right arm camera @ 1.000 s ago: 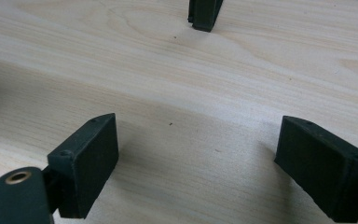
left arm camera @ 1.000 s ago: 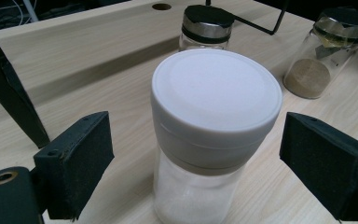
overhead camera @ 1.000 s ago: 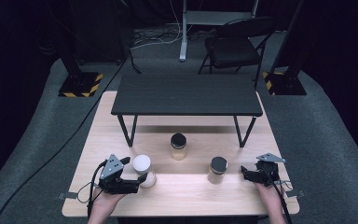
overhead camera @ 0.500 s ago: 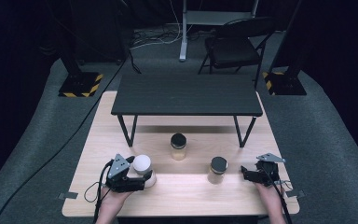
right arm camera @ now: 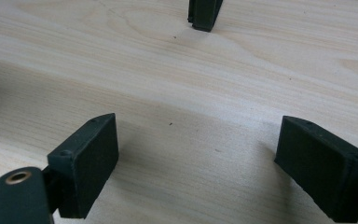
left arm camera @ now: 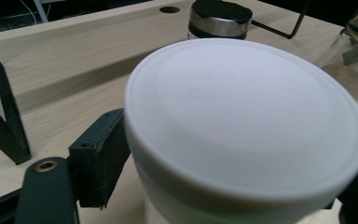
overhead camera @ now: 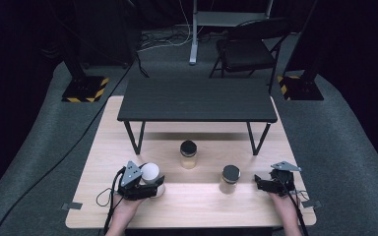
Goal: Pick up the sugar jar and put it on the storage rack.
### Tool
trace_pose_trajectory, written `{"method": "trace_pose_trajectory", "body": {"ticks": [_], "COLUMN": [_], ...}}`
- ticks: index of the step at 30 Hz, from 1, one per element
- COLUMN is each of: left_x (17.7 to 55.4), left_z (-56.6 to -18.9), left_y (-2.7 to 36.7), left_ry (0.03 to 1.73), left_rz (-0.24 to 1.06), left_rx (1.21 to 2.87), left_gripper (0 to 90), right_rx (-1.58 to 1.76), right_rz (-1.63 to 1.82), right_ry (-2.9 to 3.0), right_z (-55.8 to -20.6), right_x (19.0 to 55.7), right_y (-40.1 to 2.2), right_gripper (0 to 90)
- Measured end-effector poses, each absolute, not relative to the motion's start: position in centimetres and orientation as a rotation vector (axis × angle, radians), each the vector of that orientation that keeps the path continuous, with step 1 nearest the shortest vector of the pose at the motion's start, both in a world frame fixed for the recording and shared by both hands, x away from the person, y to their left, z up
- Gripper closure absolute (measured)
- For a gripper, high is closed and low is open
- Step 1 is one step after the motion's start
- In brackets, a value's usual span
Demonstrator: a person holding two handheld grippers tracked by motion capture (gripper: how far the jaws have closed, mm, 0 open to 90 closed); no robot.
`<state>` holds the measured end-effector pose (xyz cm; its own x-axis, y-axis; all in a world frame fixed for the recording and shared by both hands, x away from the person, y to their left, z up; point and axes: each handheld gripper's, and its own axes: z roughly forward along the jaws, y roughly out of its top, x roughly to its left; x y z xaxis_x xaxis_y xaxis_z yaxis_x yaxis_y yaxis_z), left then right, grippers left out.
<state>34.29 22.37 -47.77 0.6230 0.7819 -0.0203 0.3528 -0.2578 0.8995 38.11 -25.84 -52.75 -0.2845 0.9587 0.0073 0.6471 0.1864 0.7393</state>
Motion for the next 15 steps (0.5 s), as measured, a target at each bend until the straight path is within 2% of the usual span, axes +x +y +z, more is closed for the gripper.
{"method": "trace_pose_trajectory", "body": {"ticks": [6,9,15], "left_x": [34.9,34.9,34.9], "left_z": [-48.2,-48.2,-48.1], "left_y": [21.9,21.5,21.2], "left_ry": [0.902,0.893,0.901], "left_rz": [0.525,0.527,0.548], "left_rx": [1.854,1.863,1.872], "left_gripper": [28.0,34.8,36.1], "right_rx": [1.501,1.502,1.501], "right_rz": [0.892,0.892,0.892], "right_ry": [2.005,2.005,2.005], "right_z": [-52.7,-52.7,-52.7], "right_x": [38.1,38.1,38.1], "right_y": [-25.8,-25.8,-25.8], "right_gripper": [12.1,12.1,12.1]}}
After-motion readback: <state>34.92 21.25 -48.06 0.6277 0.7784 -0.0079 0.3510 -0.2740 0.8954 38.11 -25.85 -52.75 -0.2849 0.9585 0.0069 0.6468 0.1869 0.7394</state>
